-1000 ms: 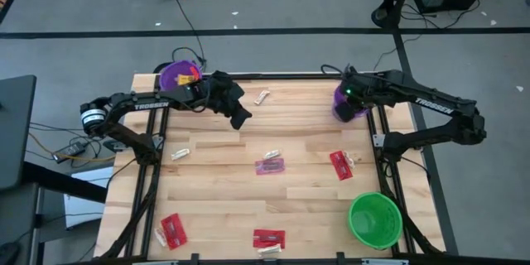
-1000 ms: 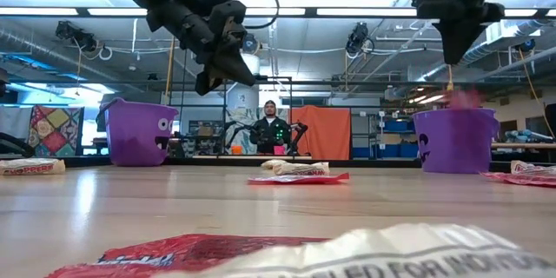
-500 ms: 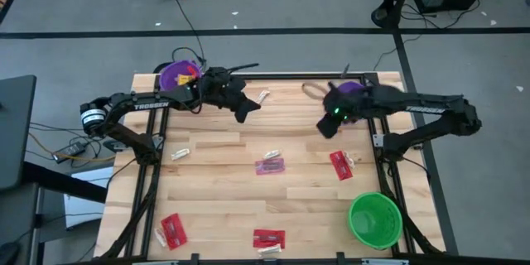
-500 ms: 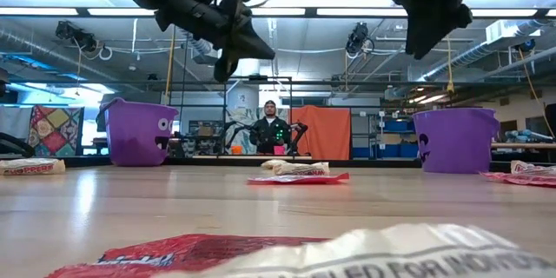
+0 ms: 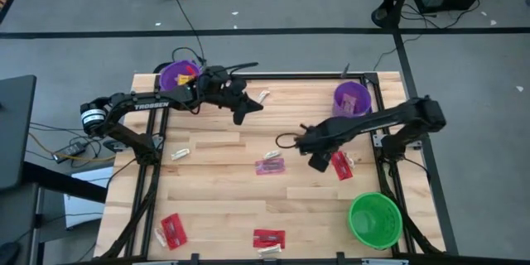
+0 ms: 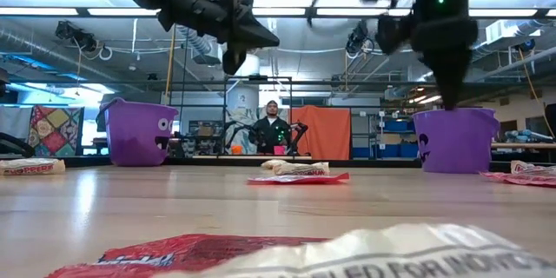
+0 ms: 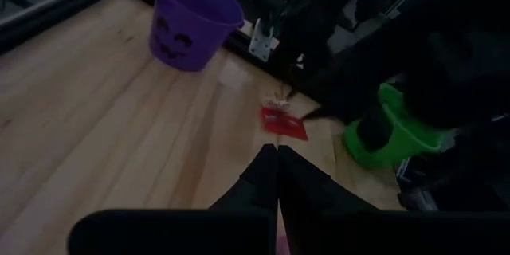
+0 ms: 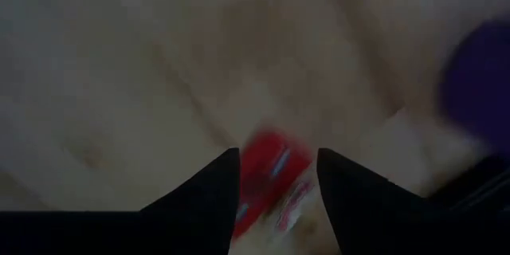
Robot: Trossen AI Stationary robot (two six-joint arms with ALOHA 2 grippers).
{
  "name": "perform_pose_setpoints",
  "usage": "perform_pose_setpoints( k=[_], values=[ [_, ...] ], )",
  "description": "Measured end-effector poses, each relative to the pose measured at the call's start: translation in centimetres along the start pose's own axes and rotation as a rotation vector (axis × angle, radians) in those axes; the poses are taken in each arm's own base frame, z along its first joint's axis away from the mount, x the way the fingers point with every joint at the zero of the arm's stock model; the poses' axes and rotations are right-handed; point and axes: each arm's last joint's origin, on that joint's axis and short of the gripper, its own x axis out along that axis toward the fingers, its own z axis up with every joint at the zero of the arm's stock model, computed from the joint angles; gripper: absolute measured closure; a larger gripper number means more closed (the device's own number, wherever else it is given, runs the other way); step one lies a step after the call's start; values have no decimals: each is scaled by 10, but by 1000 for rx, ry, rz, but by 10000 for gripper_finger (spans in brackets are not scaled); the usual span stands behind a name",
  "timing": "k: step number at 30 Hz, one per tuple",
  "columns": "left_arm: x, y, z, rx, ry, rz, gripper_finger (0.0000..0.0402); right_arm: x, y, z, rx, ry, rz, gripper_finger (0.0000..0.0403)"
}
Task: Sort candy by brand, put in halloween buckets
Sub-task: Put the red candy into the right purple bucket
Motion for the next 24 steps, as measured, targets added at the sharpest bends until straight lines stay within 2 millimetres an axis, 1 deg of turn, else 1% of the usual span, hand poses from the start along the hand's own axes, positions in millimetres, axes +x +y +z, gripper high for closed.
perform_pose_setpoints(
  k=[3,8,11,14,19,21,24],
  values=[
    [0,0,0,0,-3,-5,391,16,7,3,-15,119,56,222],
    [1,-2,-1,-1,4,-9,391,45,13,-1,-22,193,115,222],
    [2,-4,-2,0,12,-16,391,61,9,-9,-25,241,102,222],
    [3,-5,-3,1,15,-19,391,72,3,-17,-26,279,64,222],
    [3,-5,-2,1,13,-18,392,94,-2,-28,-69,290,47,222],
    [3,-5,-2,-2,13,-18,392,100,-4,-32,-73,299,61,222],
    [3,-5,-2,-21,13,-18,392,102,-4,-34,-81,304,75,224]
  ],
)
